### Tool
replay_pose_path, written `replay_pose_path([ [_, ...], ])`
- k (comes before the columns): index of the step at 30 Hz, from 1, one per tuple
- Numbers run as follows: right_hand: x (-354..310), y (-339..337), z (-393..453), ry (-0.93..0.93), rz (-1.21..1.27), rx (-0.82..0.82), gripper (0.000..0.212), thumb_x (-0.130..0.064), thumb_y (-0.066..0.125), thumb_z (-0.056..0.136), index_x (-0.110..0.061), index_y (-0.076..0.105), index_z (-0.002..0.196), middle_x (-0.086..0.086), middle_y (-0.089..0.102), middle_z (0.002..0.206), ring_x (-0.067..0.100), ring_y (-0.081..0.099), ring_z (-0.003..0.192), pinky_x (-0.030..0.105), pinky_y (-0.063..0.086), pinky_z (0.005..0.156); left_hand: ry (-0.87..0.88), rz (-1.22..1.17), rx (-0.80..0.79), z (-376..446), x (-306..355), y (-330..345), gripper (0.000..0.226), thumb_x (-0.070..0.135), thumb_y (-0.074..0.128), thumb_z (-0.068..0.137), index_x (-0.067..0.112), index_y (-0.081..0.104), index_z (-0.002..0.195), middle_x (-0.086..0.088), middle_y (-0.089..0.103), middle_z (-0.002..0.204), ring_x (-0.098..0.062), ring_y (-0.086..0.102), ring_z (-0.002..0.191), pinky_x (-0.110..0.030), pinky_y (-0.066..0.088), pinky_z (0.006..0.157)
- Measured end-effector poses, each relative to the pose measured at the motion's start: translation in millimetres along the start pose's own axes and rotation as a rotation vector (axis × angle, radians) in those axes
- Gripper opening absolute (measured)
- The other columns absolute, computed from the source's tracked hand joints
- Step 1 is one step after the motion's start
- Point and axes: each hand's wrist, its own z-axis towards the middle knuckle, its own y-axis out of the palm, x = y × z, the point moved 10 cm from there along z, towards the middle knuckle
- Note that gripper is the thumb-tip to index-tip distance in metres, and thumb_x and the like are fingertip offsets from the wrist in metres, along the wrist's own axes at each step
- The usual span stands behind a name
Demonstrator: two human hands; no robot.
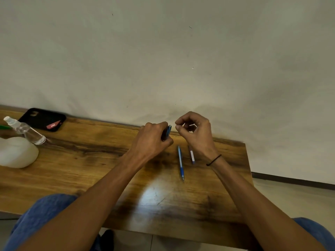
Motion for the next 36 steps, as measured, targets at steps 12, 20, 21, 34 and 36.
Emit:
replay_pose_path([
  [12,-28.2,1.0,0.4,-0.162,-0.090,-0.048,0.046,-0.001,0.076,0.088,-0.023,0.046,0.116,-0.007,0.069,0.091,0.011,0.072,0.086,0.019,0.056,0.059,0.032,0.022,0.008,-3.0,9.9,0.7,0.022,0.026,0.070,0.093,0.011,0.067,0.109,-0.006,0.070,0.089,-0.019,0.056,0.071,-0.030,0.045,0.068],
  [20,-20.4,0.6,2.8,-0.117,-0.038,-0.084,0.044,0.000,0.079,0.088,-0.018,0.050,0.115,-0.006,0.072,0.092,0.009,0.075,0.085,0.020,0.058,0.060,0.043,0.029,-0.005,-2.2,12.2,2.8,0.024,0.028,0.068,0.097,0.013,0.067,0.116,-0.007,0.073,0.096,-0.018,0.058,0.075,-0.031,0.047,0.073],
  [21,-20.4,0.5,3.3,-0.118,-0.037,-0.088,0.043,0.000,0.079,0.088,-0.018,0.051,0.115,-0.006,0.072,0.092,0.009,0.075,0.085,0.020,0.058,0.060,0.045,0.033,-0.006,-2.1,12.7,2.8,0.024,0.028,0.068,0.097,0.013,0.067,0.116,-0.006,0.073,0.096,-0.018,0.058,0.076,-0.031,0.047,0.074],
  [34,-2.5,0.6,8.4,0.017,0.020,-0.205,0.040,0.003,0.080,0.086,-0.010,0.051,0.110,0.005,0.074,0.088,0.022,0.077,0.078,0.036,0.066,0.066,0.093,0.206,-0.052,-0.6,16.7,11.5,0.009,0.026,0.062,0.095,0.020,0.061,0.102,0.004,0.050,0.078,-0.018,0.048,0.069,-0.033,0.035,0.070],
  [36,-1.7,3.0,7.4,0.021,0.007,-0.229,0.040,0.003,0.080,0.086,-0.011,0.051,0.110,0.006,0.074,0.089,0.022,0.078,0.078,0.037,0.066,0.067,0.100,0.235,-0.081,-0.8,16.7,16.4,0.016,0.025,0.060,0.097,0.018,0.063,0.110,0.002,0.052,0.081,-0.020,0.049,0.071,-0.035,0.039,0.070],
])
